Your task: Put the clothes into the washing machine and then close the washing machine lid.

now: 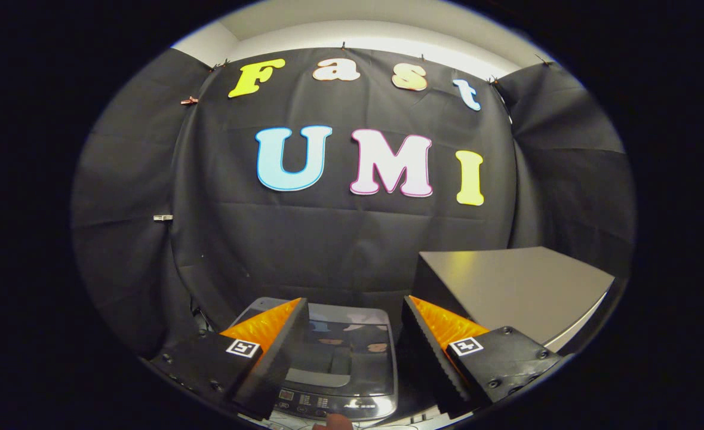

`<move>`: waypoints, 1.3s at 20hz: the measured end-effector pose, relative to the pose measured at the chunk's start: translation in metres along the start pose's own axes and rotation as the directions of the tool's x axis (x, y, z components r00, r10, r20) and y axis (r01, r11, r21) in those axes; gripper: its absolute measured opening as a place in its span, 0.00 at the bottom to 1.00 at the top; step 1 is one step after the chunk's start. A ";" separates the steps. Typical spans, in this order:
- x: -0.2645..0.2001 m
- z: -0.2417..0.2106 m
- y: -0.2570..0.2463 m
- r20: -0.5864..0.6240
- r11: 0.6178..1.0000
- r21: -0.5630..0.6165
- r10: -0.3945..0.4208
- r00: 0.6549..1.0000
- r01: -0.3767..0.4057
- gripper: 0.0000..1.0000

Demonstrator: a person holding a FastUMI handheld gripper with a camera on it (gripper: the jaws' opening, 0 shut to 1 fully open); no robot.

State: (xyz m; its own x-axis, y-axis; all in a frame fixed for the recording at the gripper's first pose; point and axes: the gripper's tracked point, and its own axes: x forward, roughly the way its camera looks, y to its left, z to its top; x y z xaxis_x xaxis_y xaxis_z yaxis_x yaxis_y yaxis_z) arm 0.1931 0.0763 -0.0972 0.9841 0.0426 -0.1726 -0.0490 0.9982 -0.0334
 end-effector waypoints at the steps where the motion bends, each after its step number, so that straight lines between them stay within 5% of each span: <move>1: -0.005 0.006 -0.007 0.005 1.000 -0.007 -0.003 1.000 0.003 0.99; 11: -0.044 0.053 -0.108 0.076 0.991 -0.001 -0.137 0.988 0.137 0.99; 26: -0.080 0.057 -0.173 0.087 0.986 0.037 -0.164 0.983 0.161 0.99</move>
State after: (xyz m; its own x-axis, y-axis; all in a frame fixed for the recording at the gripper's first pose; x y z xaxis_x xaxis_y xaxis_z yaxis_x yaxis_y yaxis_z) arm 0.1328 -0.0974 -0.0210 0.9898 -0.1183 -0.0789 0.1167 0.9929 -0.0248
